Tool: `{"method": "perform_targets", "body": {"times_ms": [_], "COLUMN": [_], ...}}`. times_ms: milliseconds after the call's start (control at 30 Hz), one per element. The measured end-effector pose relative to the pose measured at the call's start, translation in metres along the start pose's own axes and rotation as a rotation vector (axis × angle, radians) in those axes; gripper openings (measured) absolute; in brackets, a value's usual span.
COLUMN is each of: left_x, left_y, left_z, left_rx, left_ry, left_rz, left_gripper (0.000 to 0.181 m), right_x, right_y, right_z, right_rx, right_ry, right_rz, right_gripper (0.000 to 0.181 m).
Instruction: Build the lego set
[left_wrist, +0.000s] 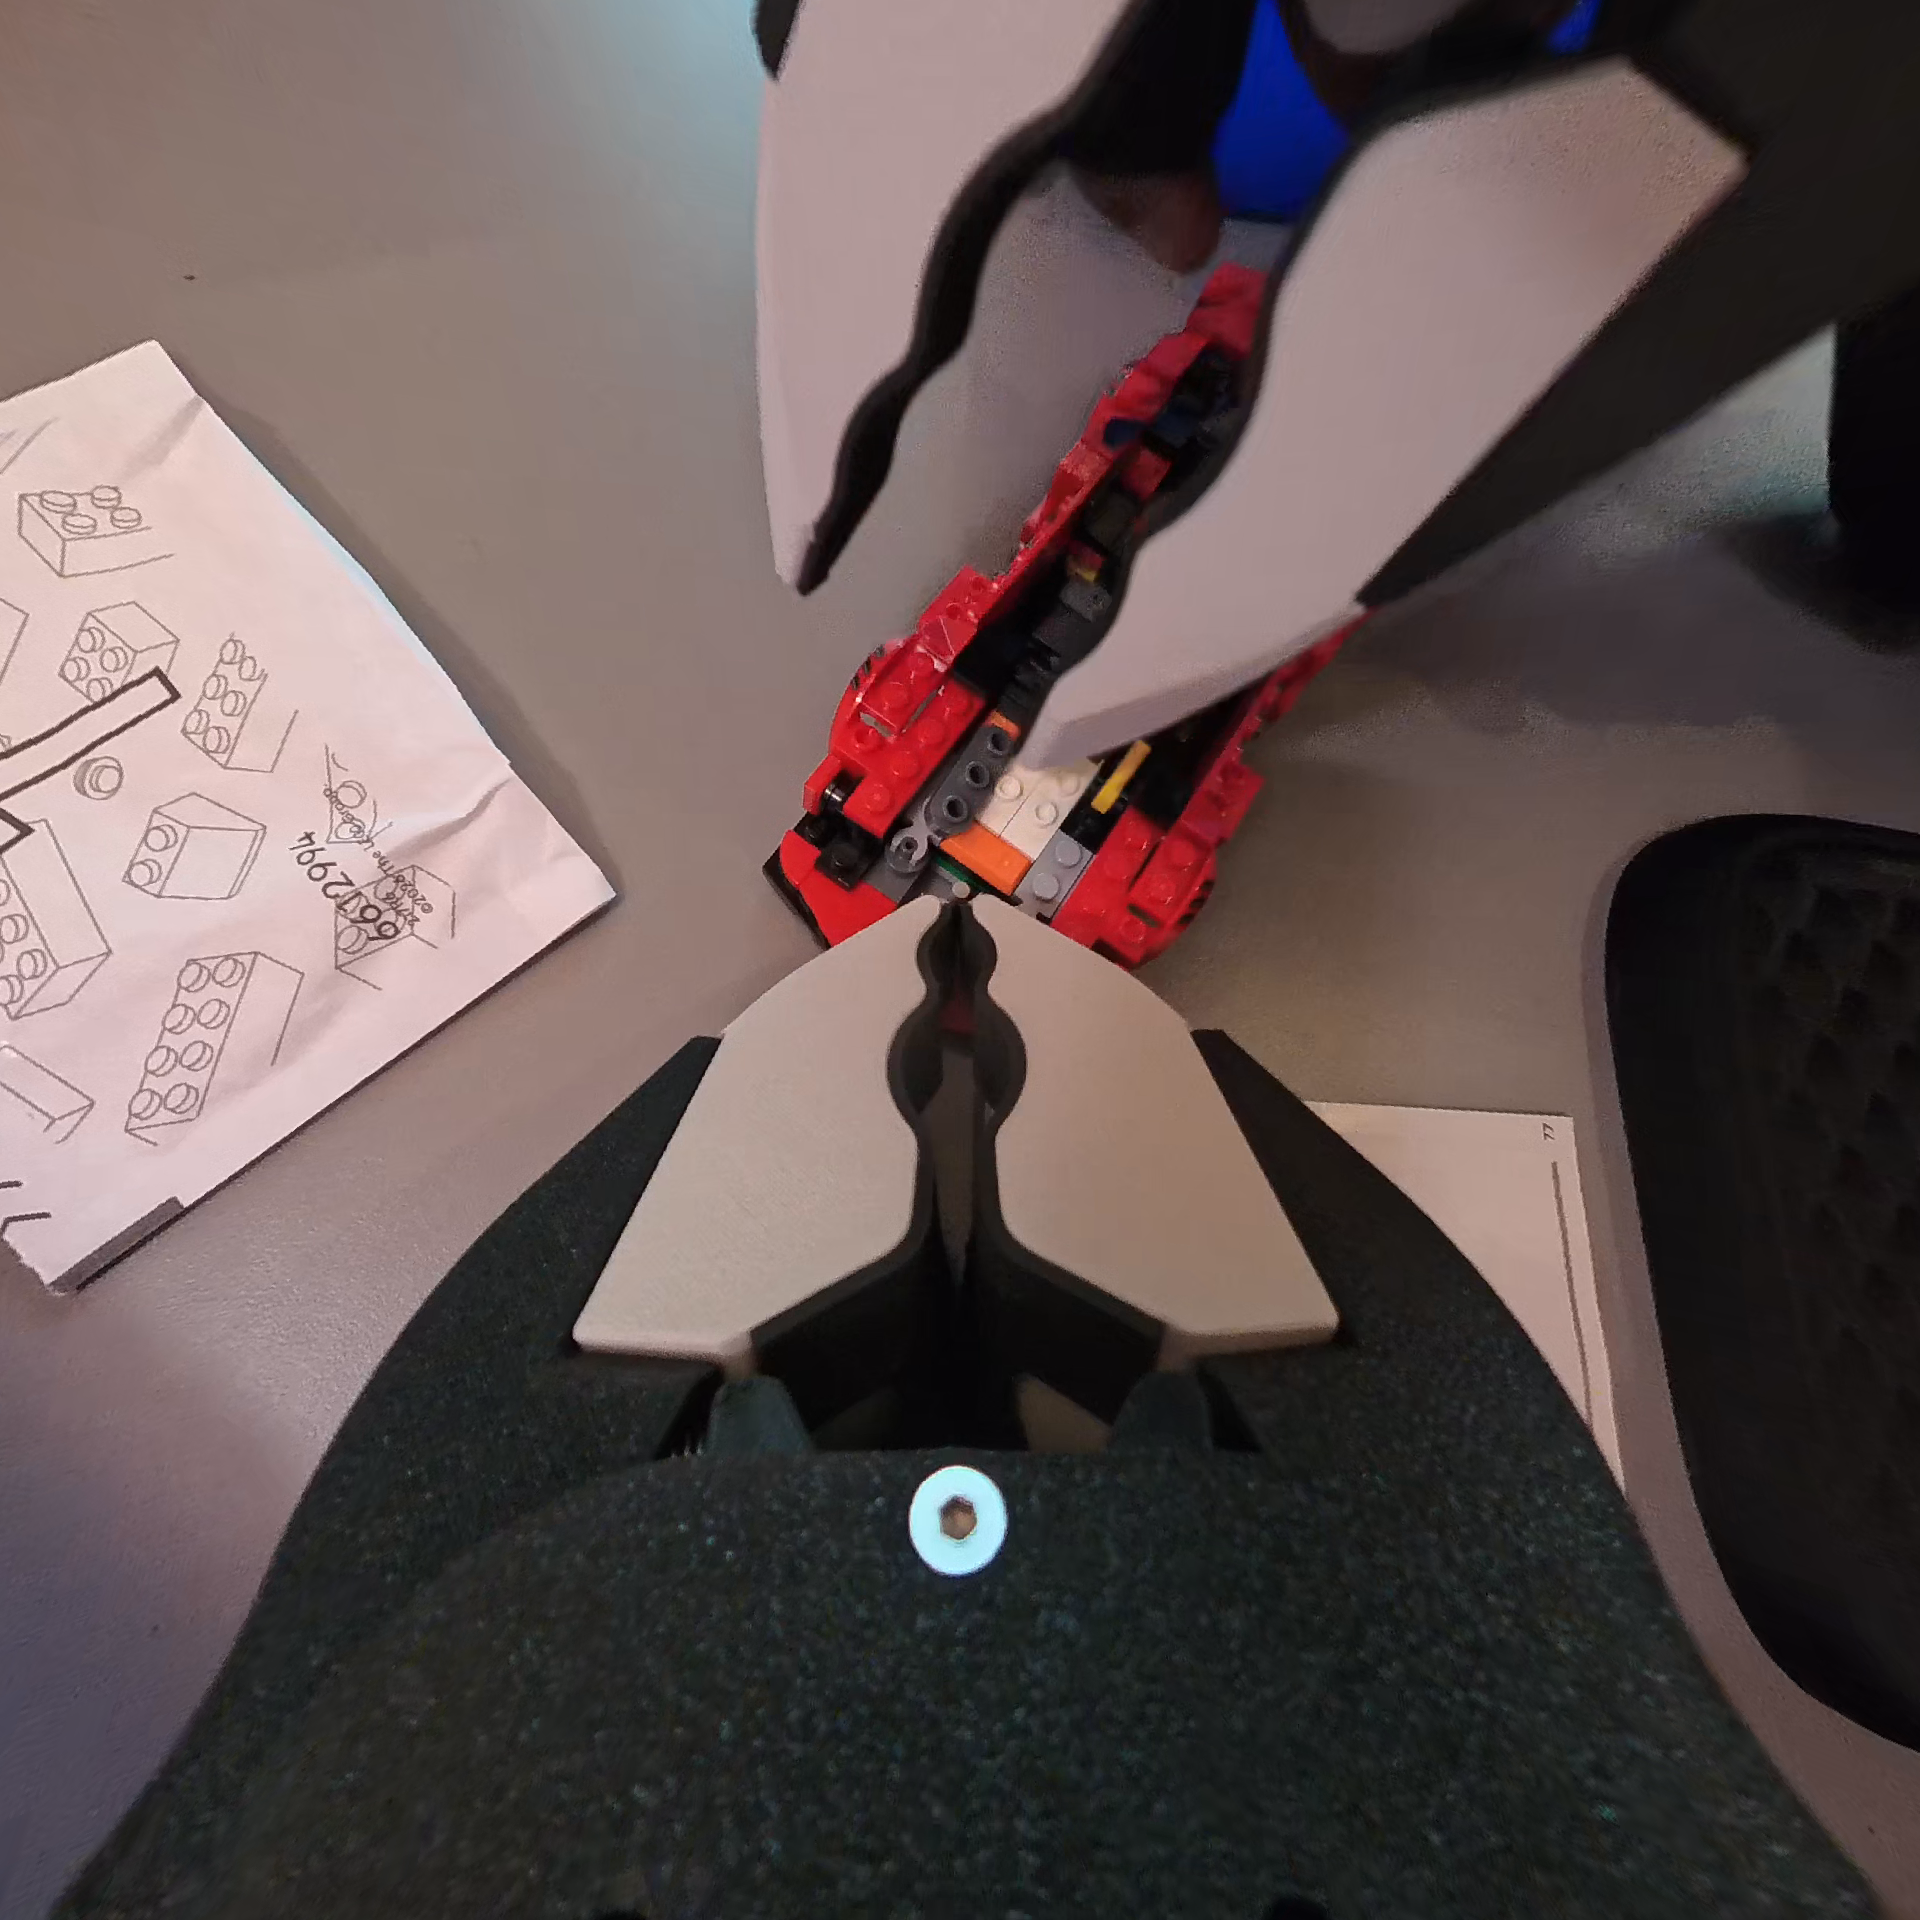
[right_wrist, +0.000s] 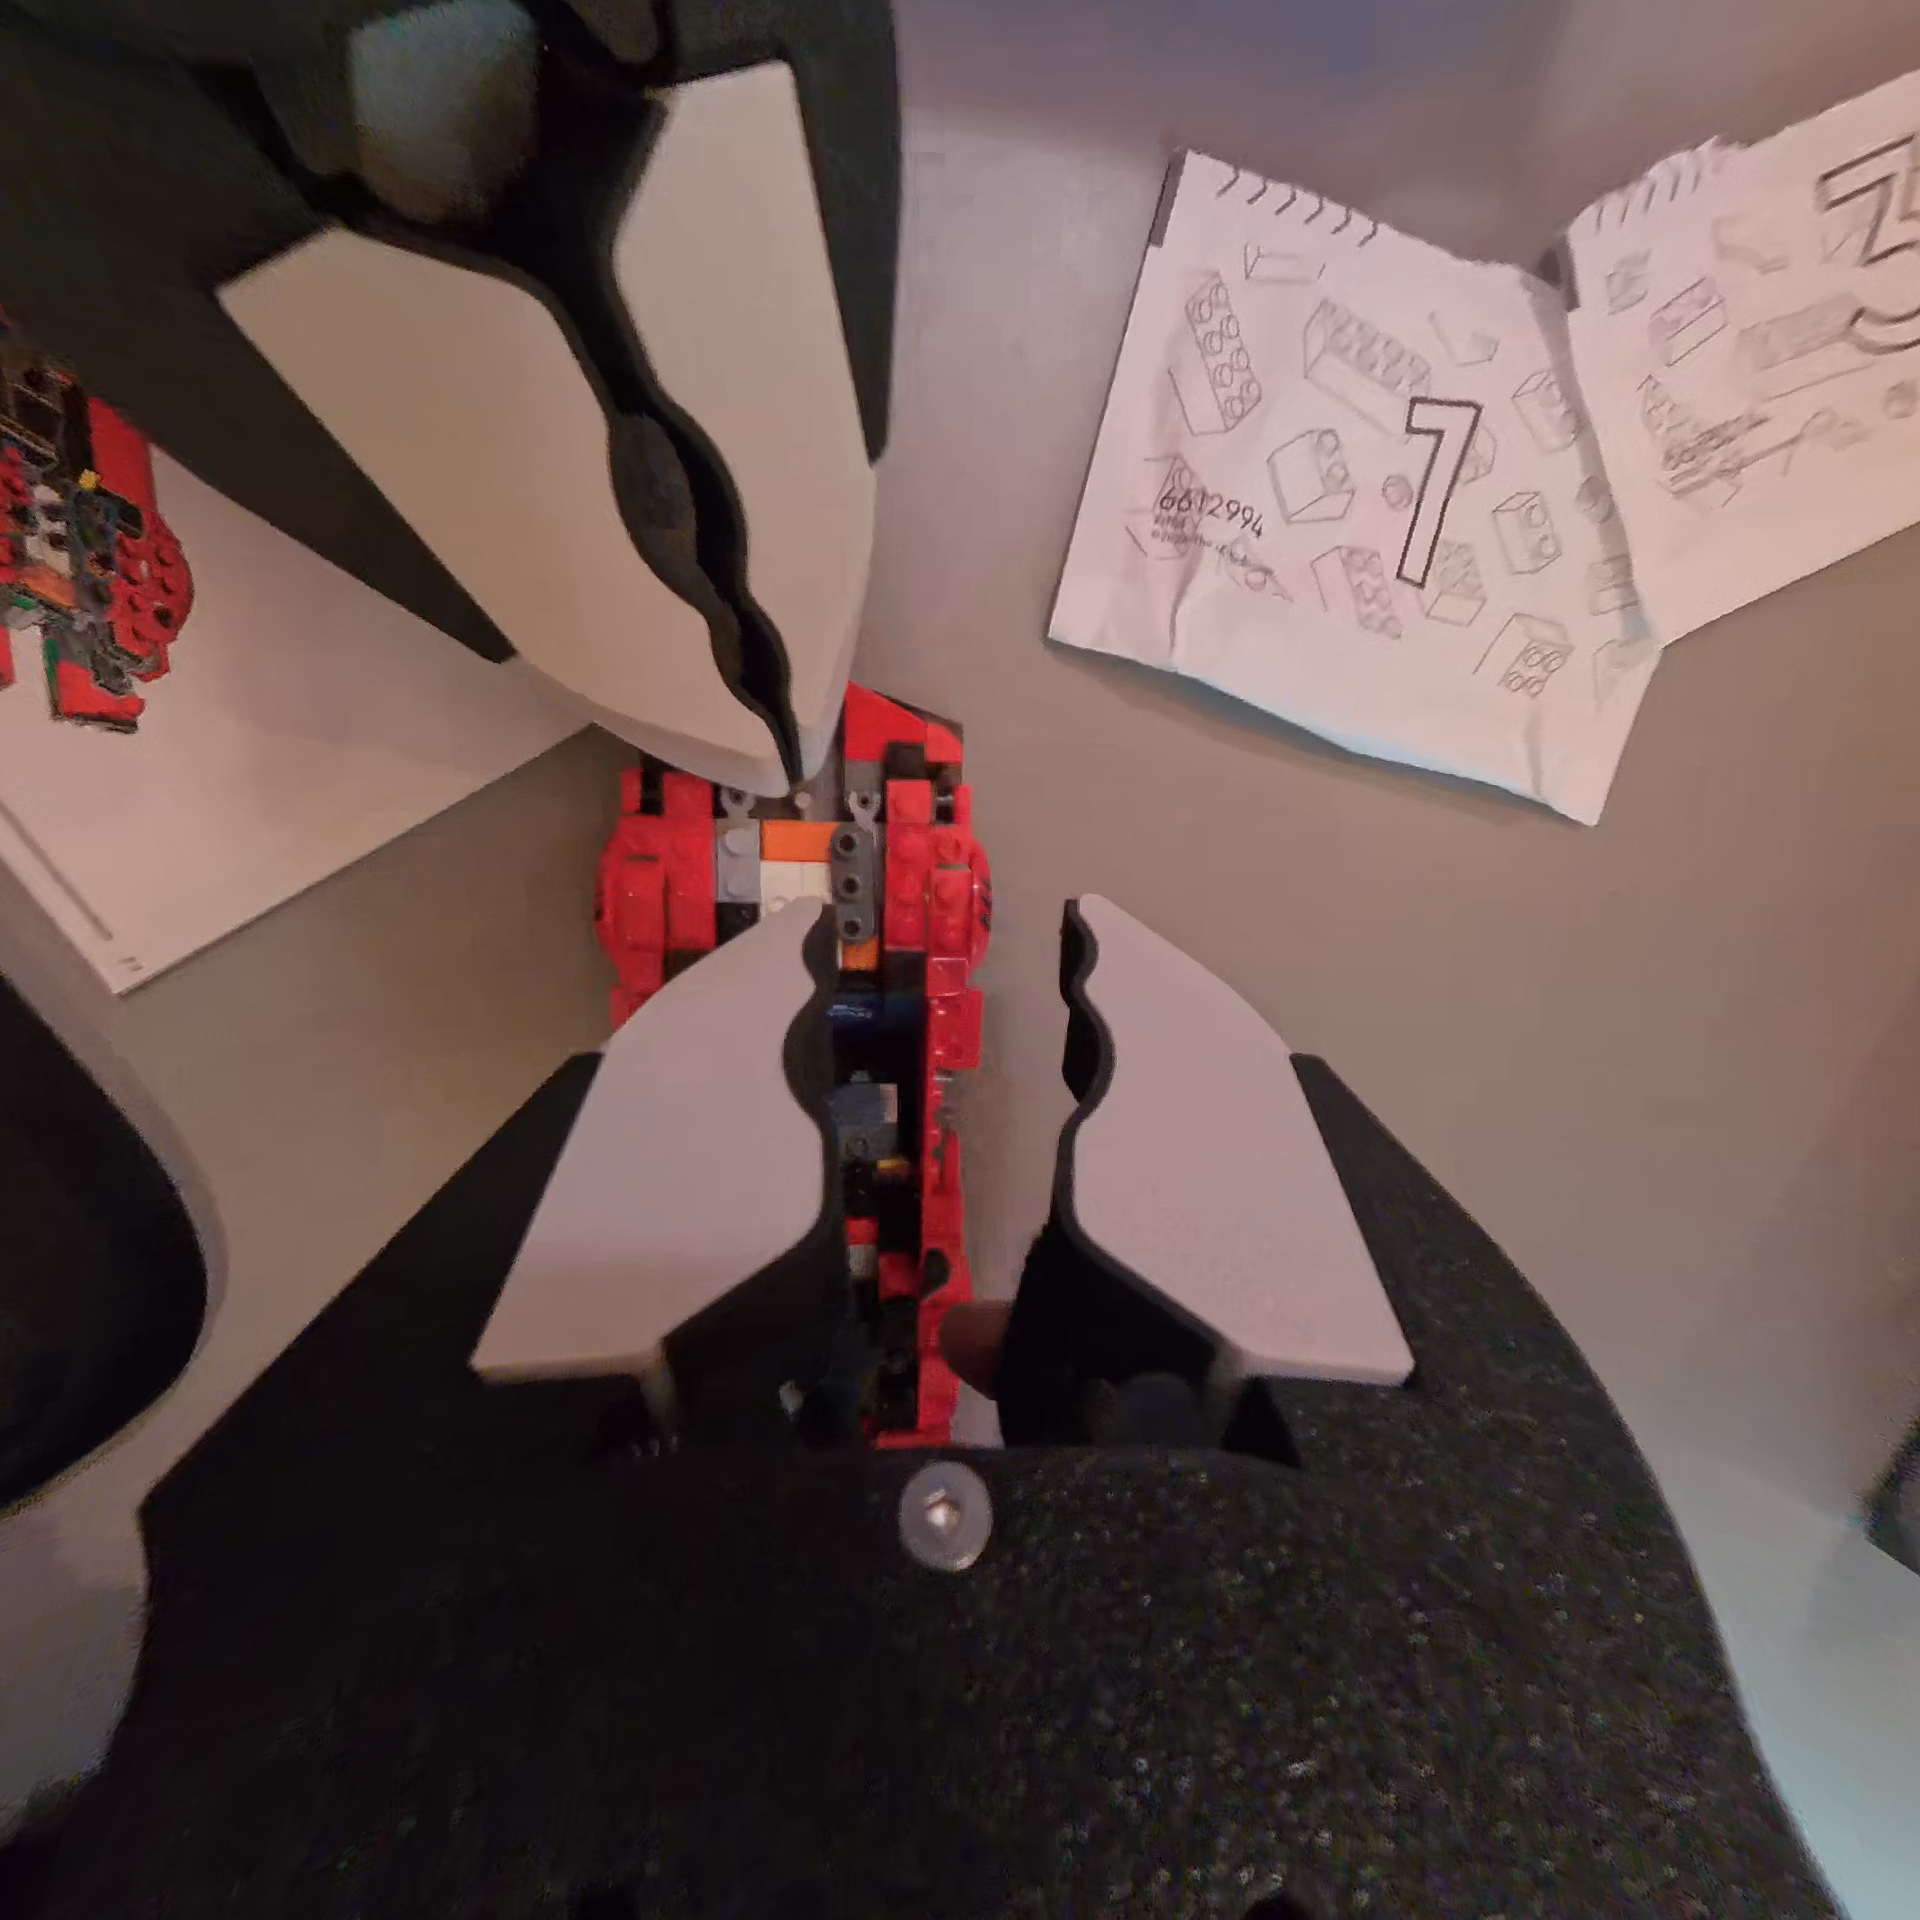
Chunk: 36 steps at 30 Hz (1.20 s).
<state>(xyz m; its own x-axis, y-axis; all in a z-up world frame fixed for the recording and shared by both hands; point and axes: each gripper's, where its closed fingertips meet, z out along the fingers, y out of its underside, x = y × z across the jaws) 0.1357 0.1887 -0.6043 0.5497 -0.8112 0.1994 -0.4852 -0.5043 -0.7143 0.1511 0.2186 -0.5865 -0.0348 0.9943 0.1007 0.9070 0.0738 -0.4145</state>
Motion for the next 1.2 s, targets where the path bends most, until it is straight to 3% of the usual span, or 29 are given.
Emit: {"method": "perform_targets", "body": {"times_ms": [133, 233, 500, 1200], "left_x": [0.0, 0.0, 0.001, -0.004], "left_y": [-0.001, -0.002, -0.004, -0.014], "left_z": [-0.001, -0.001, 0.0, -0.003], "left_rx": [0.005, 0.008, 0.018, 0.055], "left_ry": [0.0, -0.001, 0.003, -0.041], "left_rz": [0.001, 0.002, 0.0, 0.014], "left_gripper": [0.0, 0.0, 0.0, 0.0], "right_x": [-0.004, -0.006, -0.007, -0.001], "right_y": [0.001, 0.002, 0.003, 0.001], "right_z": [0.001, 0.005, 0.013, 0.01], "right_rx": [0.031, 0.025, 0.009, 0.031], "right_ry": [-0.213, -0.26, -0.269, -0.287], "right_rz": [0.07, 0.063, 0.058, 0.089], "right_gripper": [0.039, 0.04, 0.031, 0.032]}}
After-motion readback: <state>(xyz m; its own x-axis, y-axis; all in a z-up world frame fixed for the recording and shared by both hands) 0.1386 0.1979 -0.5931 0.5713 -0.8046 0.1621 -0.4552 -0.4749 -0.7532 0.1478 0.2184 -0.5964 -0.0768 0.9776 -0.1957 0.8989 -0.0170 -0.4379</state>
